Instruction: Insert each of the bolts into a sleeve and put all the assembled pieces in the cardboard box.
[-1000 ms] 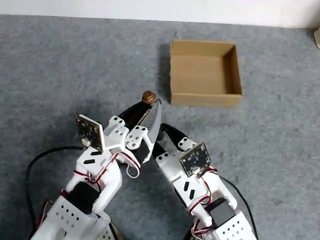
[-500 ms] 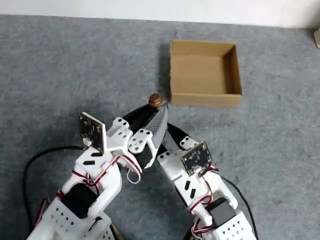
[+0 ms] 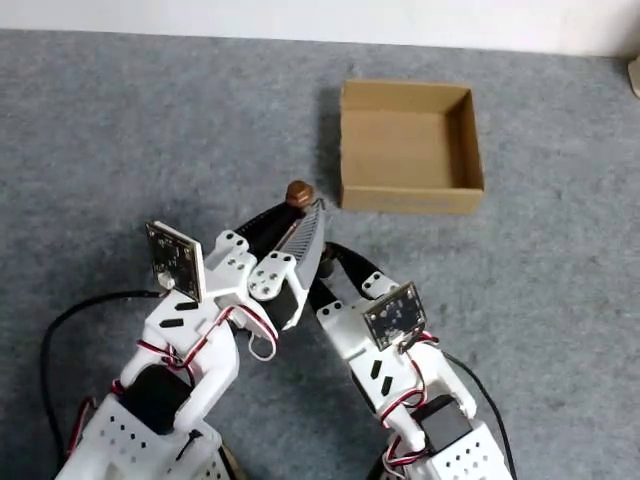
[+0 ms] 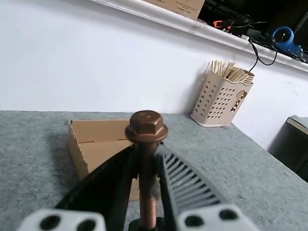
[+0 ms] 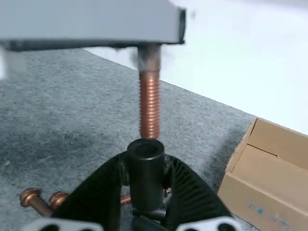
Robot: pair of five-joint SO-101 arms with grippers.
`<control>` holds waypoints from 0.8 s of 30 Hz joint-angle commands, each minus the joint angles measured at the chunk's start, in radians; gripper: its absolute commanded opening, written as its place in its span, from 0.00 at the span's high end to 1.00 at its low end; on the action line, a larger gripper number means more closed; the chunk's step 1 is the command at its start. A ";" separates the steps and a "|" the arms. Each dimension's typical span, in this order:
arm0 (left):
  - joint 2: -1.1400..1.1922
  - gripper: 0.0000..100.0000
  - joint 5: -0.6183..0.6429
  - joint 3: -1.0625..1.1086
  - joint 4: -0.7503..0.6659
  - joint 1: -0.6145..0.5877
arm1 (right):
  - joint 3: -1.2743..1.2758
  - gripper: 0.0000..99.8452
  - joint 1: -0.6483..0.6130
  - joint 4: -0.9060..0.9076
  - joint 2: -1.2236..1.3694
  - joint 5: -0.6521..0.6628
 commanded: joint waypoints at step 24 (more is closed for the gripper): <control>-0.028 0.99 -0.166 0.193 -0.005 0.114 | 0.124 1.00 0.058 0.001 -0.015 -0.005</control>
